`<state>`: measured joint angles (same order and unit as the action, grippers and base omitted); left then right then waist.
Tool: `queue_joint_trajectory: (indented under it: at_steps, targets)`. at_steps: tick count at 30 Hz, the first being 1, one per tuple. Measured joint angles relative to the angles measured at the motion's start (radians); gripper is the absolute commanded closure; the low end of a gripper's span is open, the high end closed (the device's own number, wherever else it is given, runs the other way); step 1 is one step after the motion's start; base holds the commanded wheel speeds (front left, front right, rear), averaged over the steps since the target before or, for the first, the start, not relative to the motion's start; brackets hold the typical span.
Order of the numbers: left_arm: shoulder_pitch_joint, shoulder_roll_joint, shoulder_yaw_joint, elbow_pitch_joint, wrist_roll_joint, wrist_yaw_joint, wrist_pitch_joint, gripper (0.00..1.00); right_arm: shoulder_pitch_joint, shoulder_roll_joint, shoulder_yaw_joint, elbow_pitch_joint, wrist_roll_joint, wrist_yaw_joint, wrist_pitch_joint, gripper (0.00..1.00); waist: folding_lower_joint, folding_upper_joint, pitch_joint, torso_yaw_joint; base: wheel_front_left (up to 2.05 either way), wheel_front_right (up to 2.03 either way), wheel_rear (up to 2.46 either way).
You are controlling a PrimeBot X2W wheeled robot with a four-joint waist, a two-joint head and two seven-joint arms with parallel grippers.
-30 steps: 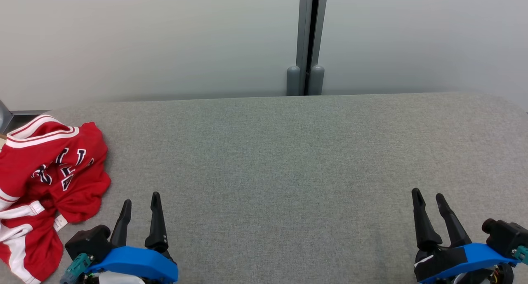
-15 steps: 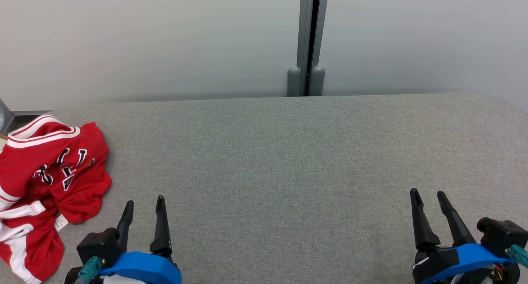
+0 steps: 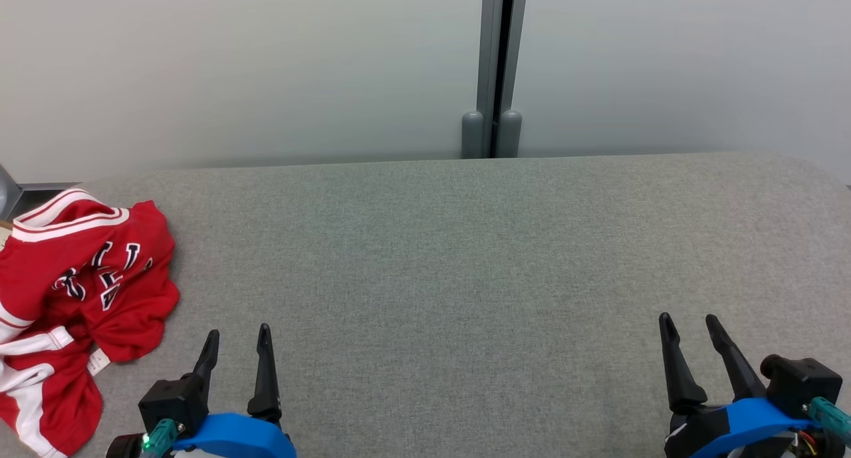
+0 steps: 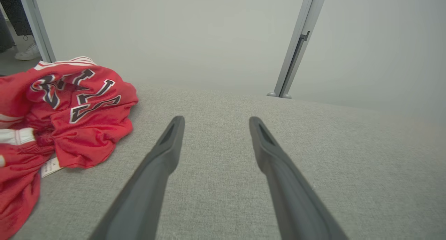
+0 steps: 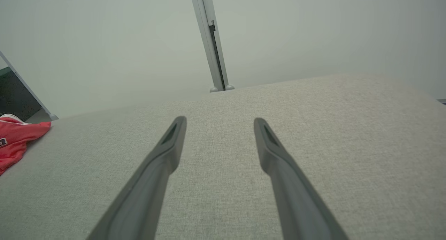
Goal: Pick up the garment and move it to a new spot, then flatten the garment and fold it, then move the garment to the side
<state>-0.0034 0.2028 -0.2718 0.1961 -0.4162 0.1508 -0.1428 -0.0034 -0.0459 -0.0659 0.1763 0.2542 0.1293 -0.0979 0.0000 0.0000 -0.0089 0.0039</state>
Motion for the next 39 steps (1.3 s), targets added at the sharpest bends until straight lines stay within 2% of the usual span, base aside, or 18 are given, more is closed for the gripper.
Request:
queue_joint_trajectory:
  at_steps: [19, 34, 39]
  targets:
    - [0.017, 0.025, -0.04, -0.009, 0.085, 0.029, -0.006, 0.0, 0.01, -0.001, -0.013, 0.0, -0.122, 0.0, 0.017, 0.0, 0.0, 0.0, -0.01, 0.006, 0.0, 0.0, 0.0]
    - [0.02, 0.029, -0.039, -0.02, 0.067, 0.042, -0.003, 0.0, 0.011, -0.001, -0.01, -0.008, -0.12, 0.0, 0.007, 0.0, 0.0, 0.0, -0.007, 0.003, 0.0, 0.0, 0.0]
    - [0.02, 0.029, -0.037, -0.026, 0.065, 0.047, -0.001, 0.0, 0.019, -0.002, -0.011, -0.016, -0.122, 0.0, 0.002, 0.0, 0.0, 0.0, -0.007, 0.024, 0.0, 0.0, 0.0]
